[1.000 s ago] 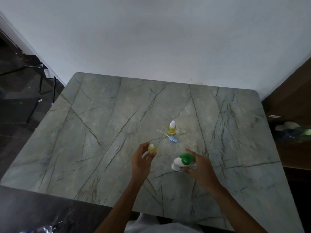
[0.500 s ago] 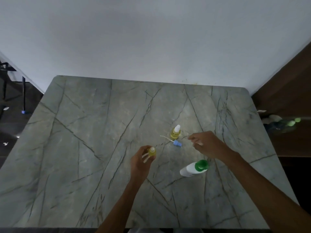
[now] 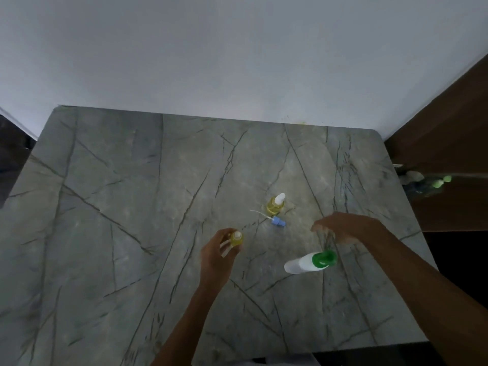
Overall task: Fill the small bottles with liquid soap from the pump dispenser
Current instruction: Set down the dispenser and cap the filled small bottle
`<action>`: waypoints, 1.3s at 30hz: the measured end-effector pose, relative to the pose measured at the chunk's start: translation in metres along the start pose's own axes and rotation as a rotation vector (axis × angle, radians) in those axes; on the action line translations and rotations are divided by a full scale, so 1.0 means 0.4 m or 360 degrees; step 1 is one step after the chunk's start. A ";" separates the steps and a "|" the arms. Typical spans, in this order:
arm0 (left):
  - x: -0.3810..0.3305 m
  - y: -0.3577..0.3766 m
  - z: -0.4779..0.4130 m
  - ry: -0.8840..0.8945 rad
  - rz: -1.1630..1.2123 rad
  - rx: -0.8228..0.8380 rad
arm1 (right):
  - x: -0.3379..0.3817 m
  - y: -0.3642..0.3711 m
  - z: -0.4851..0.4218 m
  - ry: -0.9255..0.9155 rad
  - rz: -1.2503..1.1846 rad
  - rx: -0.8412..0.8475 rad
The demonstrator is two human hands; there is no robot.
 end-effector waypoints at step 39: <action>-0.041 0.052 0.048 -0.0119 0.0074 0.0023 | -0.227 -0.063 -0.059 -0.0053 -0.1552 -0.1316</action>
Point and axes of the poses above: each hand's wrist, its own z-axis away from the middle knuckle, its own y-axis out of the palm, x = y × z, the point moved 7 cm from there along -z, towards the middle knuckle
